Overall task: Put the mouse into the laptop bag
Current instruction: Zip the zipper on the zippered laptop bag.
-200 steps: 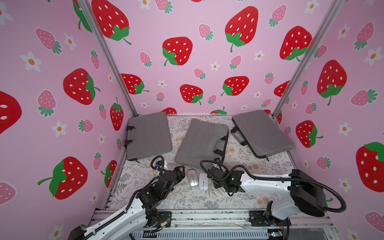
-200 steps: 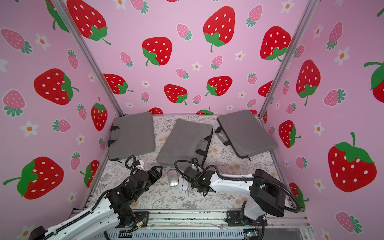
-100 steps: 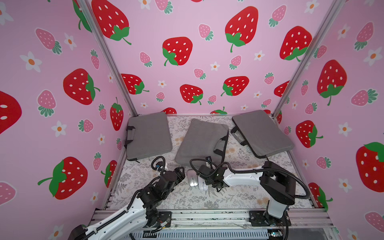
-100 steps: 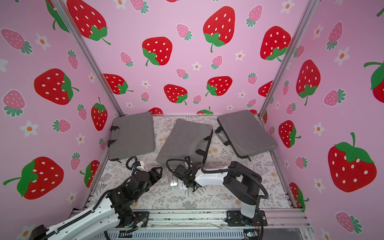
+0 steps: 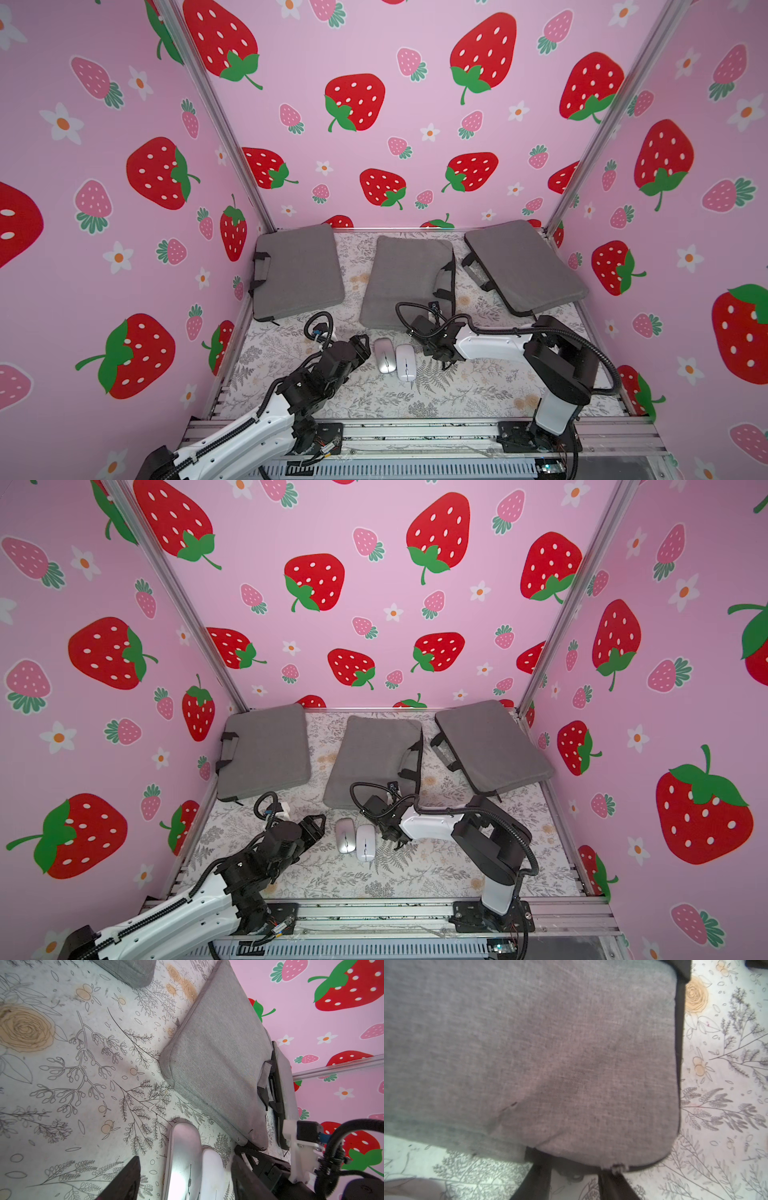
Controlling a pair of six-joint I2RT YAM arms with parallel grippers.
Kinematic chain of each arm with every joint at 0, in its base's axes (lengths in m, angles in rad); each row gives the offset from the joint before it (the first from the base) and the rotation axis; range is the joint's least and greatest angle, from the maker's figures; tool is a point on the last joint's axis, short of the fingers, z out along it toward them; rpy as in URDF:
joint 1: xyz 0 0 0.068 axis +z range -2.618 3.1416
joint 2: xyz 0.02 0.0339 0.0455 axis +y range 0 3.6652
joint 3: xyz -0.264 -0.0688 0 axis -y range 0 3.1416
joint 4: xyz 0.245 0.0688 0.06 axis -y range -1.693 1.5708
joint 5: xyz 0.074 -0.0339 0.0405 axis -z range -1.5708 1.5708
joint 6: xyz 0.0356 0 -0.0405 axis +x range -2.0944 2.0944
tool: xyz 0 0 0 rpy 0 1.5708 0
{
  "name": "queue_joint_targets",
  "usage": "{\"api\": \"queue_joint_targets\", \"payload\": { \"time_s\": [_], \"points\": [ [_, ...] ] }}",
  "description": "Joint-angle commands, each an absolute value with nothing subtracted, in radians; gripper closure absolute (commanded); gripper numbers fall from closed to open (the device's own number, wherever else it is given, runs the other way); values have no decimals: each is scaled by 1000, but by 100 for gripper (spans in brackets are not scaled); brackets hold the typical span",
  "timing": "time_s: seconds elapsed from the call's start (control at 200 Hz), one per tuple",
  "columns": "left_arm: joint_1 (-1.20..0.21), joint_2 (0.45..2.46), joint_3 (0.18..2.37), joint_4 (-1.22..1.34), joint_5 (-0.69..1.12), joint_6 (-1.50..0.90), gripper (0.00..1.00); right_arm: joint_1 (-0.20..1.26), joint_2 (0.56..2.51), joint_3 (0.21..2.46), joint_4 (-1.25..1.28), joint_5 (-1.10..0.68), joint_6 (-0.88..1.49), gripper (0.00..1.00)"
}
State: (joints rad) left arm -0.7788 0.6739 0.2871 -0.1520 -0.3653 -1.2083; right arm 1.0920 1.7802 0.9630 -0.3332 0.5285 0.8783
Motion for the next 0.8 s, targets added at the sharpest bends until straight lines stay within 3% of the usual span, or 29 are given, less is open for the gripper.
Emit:
{"api": "queue_joint_targets", "payload": {
  "time_s": [0.0, 0.15, 0.305, 0.35, 0.385, 0.405, 0.795],
  "points": [
    [-776, 687, 334, -132, -387, -1203, 31, 1116, 1820, 988, -389, 542, 934, 62],
    [-777, 698, 312, -104, -385, -1207, 32, 1117, 1882, 1038, -502, 571, 1073, 72],
    [-773, 681, 311, -118, -383, -1194, 32, 1115, 1908, 1020, -497, 586, 1141, 73],
    [-773, 674, 306, -119, -388, -1190, 32, 1114, 1906, 1009, -491, 595, 1150, 81],
    [-772, 666, 301, -120, -391, -1192, 32, 1114, 1901, 1002, -478, 597, 1148, 94],
    [-772, 663, 298, -120, -393, -1191, 32, 1114, 1899, 999, -471, 594, 1143, 96],
    [-761, 621, 256, -107, -398, -1204, 32, 1135, 1803, 934, -326, 479, 1041, 100]
  ]
}}
